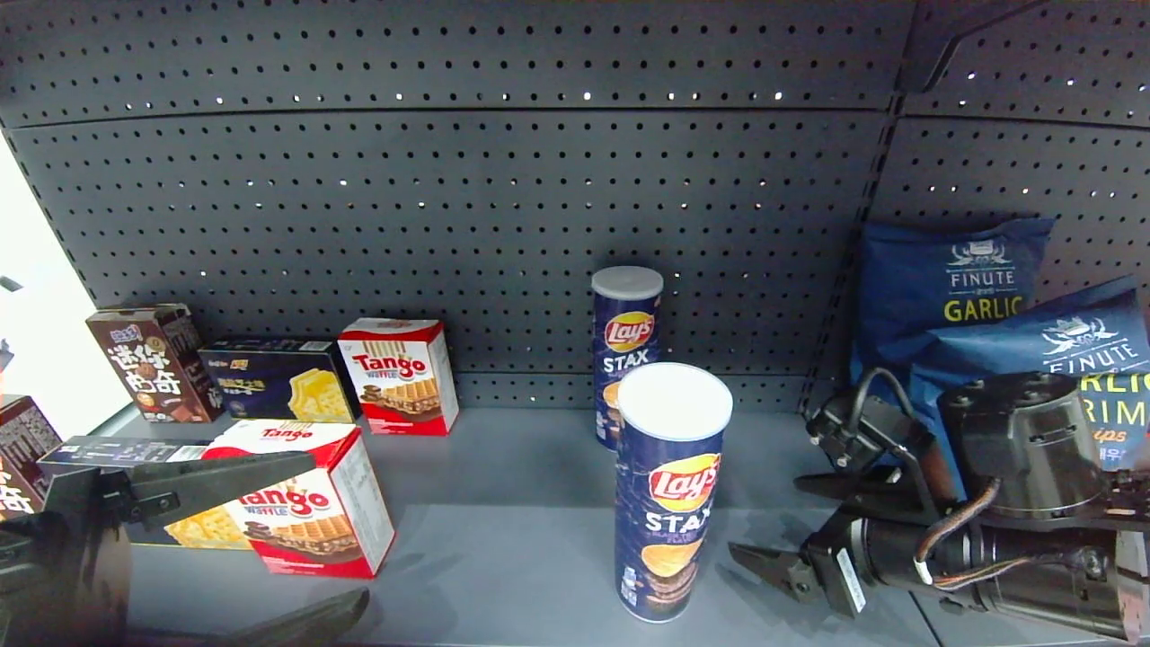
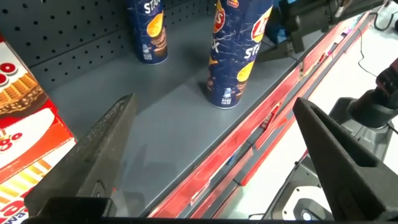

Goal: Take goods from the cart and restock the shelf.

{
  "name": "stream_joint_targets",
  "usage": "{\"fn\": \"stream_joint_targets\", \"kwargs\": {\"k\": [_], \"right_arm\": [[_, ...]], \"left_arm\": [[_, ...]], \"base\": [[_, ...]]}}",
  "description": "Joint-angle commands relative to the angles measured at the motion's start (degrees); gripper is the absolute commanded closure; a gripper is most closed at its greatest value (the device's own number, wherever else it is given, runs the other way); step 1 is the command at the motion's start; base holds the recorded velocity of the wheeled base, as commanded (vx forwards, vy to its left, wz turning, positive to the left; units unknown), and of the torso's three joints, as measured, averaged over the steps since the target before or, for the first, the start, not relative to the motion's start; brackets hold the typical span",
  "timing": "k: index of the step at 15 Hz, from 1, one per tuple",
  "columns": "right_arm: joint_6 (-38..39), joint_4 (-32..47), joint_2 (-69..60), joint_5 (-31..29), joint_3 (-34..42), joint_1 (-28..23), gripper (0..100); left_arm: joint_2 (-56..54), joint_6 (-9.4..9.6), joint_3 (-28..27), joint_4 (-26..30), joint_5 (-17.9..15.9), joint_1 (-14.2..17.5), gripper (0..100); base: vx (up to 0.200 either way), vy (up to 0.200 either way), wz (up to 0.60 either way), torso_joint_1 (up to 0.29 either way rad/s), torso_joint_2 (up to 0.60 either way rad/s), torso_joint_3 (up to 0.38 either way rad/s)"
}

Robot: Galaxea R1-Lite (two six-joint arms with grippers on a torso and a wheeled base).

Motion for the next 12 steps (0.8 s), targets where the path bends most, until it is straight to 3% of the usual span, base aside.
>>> {"fn": "stream_joint_targets", "kwargs": {"k": [1,12], "right_arm": [[-0.02,-0.01,1.58,-0.12,-0.77,0.65,0],[-0.02,-0.09,4.48,-1.00,-2.97,3.11,0]], "left_arm": [[0.20,-0.03,0.19,-0.01,-0.10,0.02,0],[0.11,-0.21,2.03,-0.27,-0.10,0.11,0]], "base": [[0.000,0.000,0.00,0.000,0.00,0.000],[0.000,0.000,0.00,0.000,0.00,0.000]]}}
